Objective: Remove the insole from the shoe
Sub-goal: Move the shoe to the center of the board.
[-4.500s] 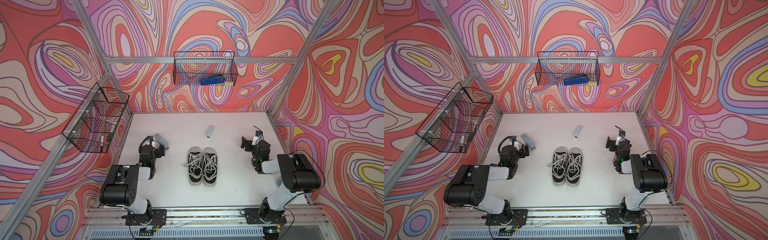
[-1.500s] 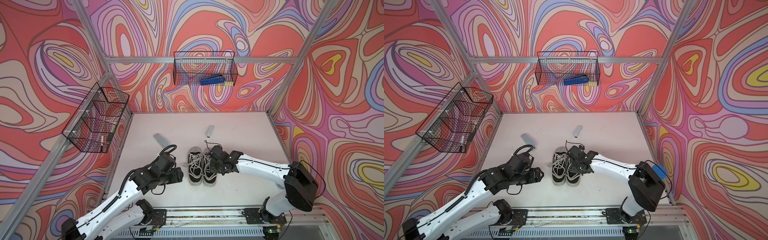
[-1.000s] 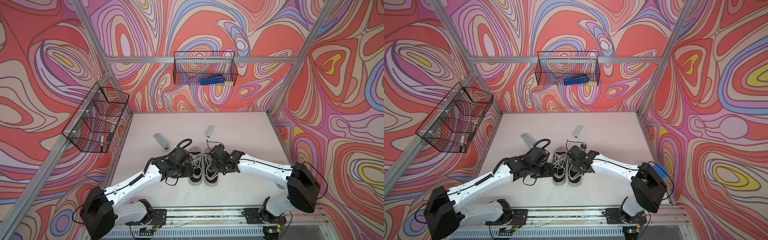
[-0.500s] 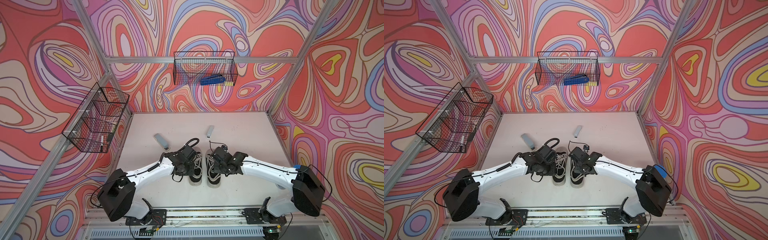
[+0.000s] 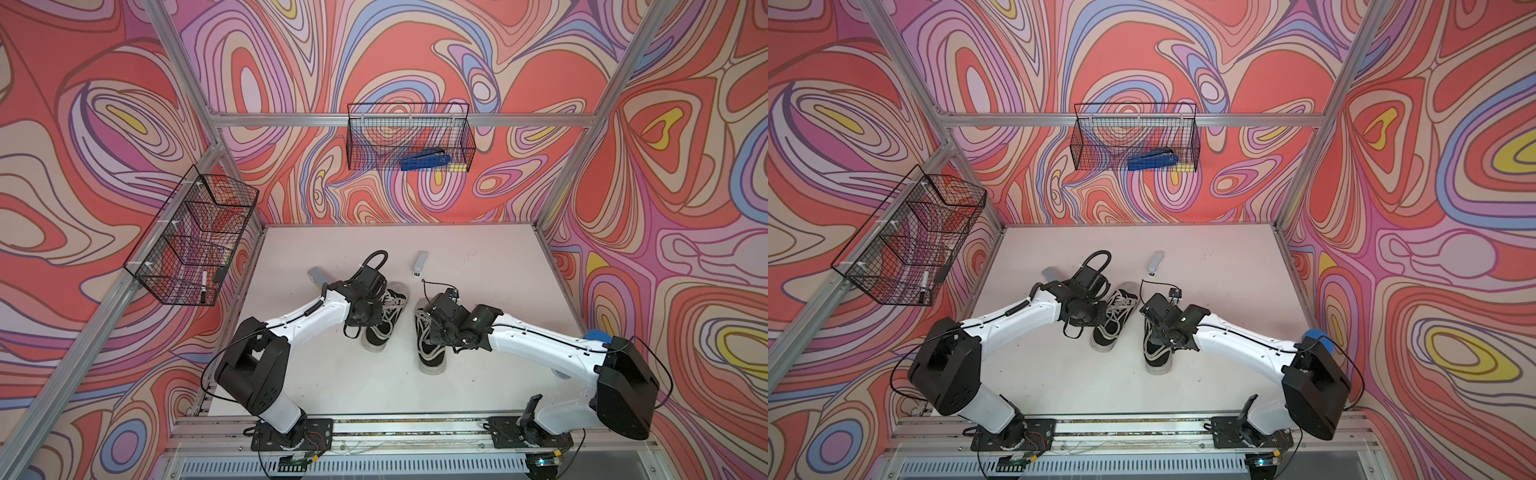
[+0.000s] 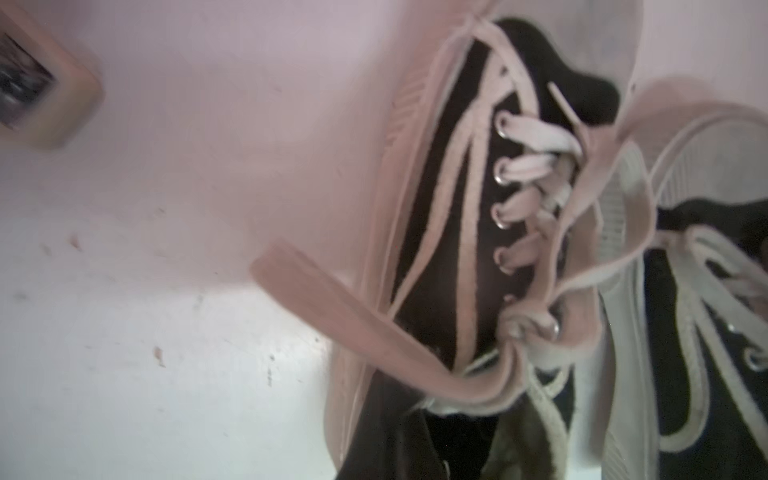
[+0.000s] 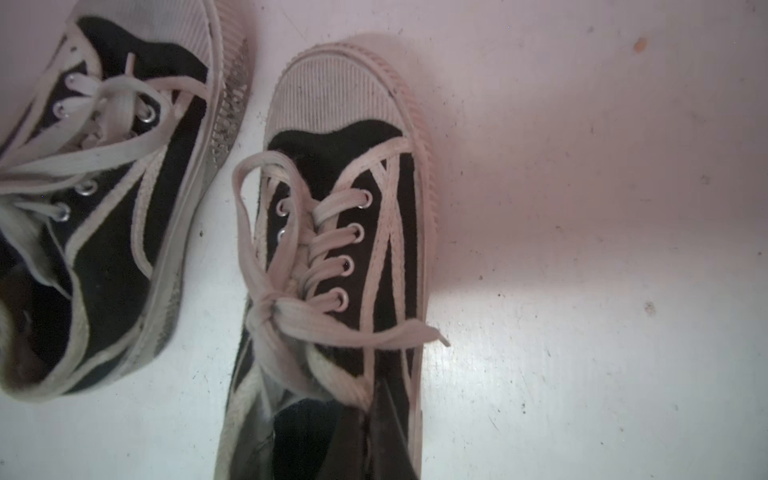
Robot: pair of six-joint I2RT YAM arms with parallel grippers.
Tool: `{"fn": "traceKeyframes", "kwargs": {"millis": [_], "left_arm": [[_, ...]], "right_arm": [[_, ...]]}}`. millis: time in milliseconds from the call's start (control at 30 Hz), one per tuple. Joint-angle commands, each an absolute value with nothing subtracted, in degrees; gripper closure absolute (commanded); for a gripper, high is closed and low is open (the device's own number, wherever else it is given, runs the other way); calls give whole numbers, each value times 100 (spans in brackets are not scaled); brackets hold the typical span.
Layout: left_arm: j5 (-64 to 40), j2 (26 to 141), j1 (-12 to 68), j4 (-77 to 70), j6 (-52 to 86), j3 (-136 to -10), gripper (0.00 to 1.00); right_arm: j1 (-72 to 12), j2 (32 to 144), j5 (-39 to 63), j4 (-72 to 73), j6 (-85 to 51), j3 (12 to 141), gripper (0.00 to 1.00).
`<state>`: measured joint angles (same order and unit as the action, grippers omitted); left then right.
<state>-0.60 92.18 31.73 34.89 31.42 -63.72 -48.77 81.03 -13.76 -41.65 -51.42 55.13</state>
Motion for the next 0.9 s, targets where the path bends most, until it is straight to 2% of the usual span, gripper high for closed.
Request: {"fn": "traceKeyframes", "kwargs": {"millis": [0, 333, 400, 467, 600, 700, 867], "left_arm": [[218, 9531, 2805, 3691, 2493, -6997, 100], [213, 10334, 2367, 3814, 2041, -7749, 100], [219, 10338, 2347, 3841, 2022, -7800, 96], [220, 10211, 2347, 3849, 2025, -7796, 80], [112, 9565, 2348, 3806, 2163, -7638, 61], [-68, 8775, 2372, 3741, 2460, -7332, 54], [-140, 7603, 2704, 3848, 3068, -6541, 50]], "right_arm": [[-4851, 8009, -1507, -3911, -5033, 5417, 100], [-4851, 8104, -1197, -3630, -4851, 5429, 100], [-4846, 8113, -1120, -3637, -4761, 5464, 100], [-4851, 8118, -1070, -3664, -4662, 5512, 100], [-4858, 8094, -803, -3670, -4488, 5606, 100], [-4932, 8066, -484, -3518, -4450, 5677, 100], [-5253, 8224, -363, -3249, -4629, 5652, 100]]}}
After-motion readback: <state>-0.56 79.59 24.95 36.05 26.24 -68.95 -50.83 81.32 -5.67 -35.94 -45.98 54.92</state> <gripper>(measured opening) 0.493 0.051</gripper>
